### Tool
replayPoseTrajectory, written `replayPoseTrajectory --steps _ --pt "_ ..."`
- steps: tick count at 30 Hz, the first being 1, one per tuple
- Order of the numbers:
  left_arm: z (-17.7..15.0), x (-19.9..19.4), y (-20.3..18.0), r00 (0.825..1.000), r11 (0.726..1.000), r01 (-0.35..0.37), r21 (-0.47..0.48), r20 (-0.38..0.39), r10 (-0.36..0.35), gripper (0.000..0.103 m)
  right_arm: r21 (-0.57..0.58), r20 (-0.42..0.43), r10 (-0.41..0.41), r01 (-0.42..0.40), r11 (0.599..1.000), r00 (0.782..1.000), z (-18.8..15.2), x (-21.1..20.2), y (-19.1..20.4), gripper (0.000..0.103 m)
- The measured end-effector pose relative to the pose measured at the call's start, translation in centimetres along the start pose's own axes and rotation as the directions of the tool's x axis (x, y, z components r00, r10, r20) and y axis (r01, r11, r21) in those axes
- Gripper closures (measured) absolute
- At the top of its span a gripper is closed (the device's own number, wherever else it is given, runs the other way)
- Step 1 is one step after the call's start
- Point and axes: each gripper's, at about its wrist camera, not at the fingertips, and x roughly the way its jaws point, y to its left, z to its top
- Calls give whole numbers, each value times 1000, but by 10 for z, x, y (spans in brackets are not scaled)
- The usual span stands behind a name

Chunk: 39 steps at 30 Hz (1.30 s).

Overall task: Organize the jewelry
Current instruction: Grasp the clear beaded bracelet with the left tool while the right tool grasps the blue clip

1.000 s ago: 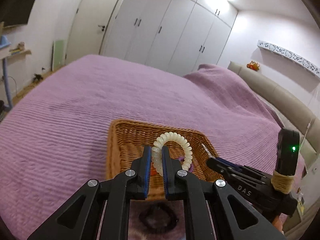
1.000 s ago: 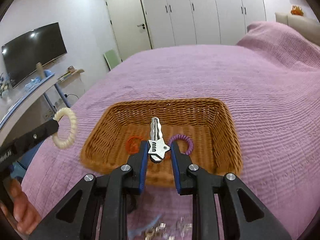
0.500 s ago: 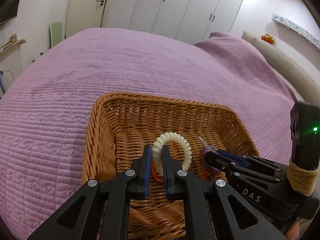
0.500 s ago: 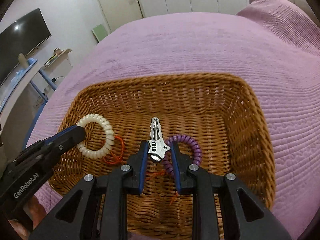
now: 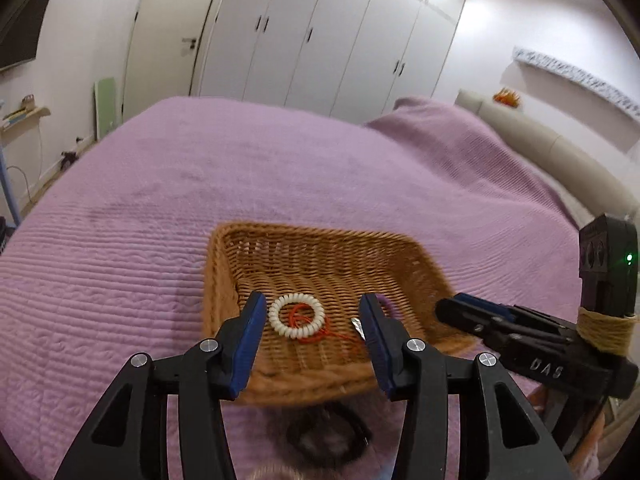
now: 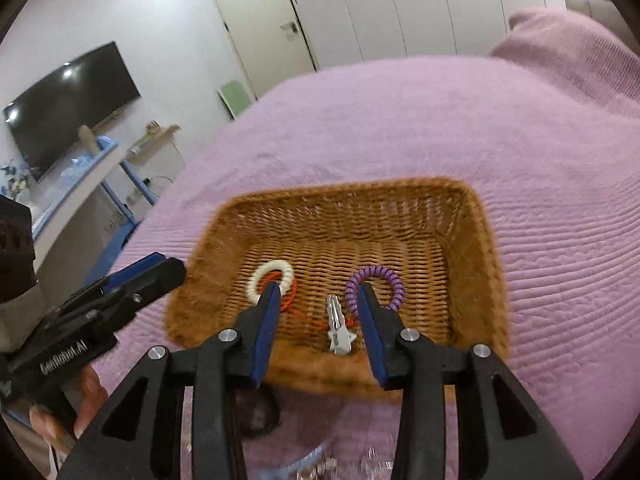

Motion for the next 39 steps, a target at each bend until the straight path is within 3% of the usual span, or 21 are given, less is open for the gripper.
replayPoseTrajectory --steps 4,8,16,27,33,39 --pt "-14 -57 1 998 1000 20 9 61 -21 53 -52 91 -8 12 999 996 -17 -55 7 57" --pt "-29 -104 7 995 1000 30 2 97 -30 53 -39 119 15 -10 999 993 -39 -93 4 57" --pt "-74 -147 14 997 1000 17 -3 78 -17 53 8 63 39 -40 999 997 -93 -109 0 57" --pt "-121 -88 51 995 995 -11 -96 -98 2 53 48 -98 81 -76 996 992 -159 -50 26 57" --pt "-122 -48 65 985 993 -1 -120 -171 -20 53 52 -148 67 -60 997 987 -160 -22 47 57" --pt "-121 -17 63 972 996 0 -88 -234 -20 53 182 -191 9 26 983 982 -150 10 40 57"
